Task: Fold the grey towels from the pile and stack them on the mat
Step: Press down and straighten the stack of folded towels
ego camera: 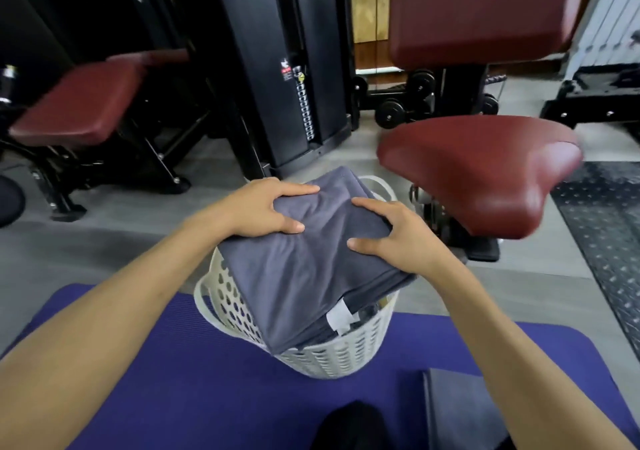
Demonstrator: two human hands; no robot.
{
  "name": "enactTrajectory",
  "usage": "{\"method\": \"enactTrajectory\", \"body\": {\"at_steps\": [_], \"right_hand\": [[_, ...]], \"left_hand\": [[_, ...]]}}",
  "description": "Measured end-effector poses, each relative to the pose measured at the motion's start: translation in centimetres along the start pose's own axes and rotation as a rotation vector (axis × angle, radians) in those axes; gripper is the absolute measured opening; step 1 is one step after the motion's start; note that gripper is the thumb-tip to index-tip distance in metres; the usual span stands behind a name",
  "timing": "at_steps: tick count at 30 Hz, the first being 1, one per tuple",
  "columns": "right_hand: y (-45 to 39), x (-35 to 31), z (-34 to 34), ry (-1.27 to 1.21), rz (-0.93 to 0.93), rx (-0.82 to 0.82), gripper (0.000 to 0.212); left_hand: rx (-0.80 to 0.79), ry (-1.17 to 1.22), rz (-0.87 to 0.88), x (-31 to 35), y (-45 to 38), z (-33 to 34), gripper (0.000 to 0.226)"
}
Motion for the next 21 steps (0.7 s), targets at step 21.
{"method": "enactTrajectory", "body": {"at_steps": [21], "right_hand": [[-13.7,17.3,16.8,0.687,0.497,-0.565,0.095]], "left_hand": [[-0.64,-0.03,-0.237,-21.0,-4.7,28.7,0.108]]}}
Point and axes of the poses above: each hand's wrist, its own y-axis away from the middle knuckle, its own z-axis out of the palm, x = y × z, the point moved 7 cm from there along -y, towards the middle knuckle, and after that the axes turned 13 degrees about z, right-handed, at the moved point
